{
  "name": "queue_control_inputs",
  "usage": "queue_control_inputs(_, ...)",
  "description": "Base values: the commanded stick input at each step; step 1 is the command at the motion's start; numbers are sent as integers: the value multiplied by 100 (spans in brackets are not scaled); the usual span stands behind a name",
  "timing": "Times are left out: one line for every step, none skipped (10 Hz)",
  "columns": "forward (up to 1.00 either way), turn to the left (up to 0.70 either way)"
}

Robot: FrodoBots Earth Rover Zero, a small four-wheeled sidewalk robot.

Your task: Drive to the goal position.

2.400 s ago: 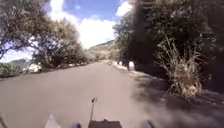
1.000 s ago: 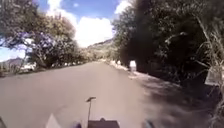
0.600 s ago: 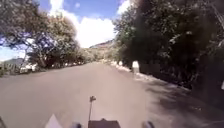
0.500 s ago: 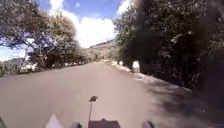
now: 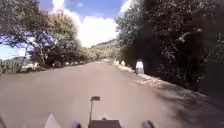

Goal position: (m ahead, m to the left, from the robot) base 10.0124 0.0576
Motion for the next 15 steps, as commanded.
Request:
queue_control_inputs(70, -16)
queue_control_inputs(70, -4)
queue_control_inputs(70, 0)
queue_control_inputs(70, 0)
queue_control_inputs(70, 0)
queue_control_inputs(70, 0)
queue_control_inputs(70, 0)
queue_control_inputs(70, 0)
queue_control_inputs(70, 0)
queue_control_inputs(70, 0)
queue_control_inputs(70, 0)
queue_control_inputs(70, 0)
queue_control_inputs(70, 0)
queue_control_inputs(70, 0)
queue_control_inputs(70, 0)
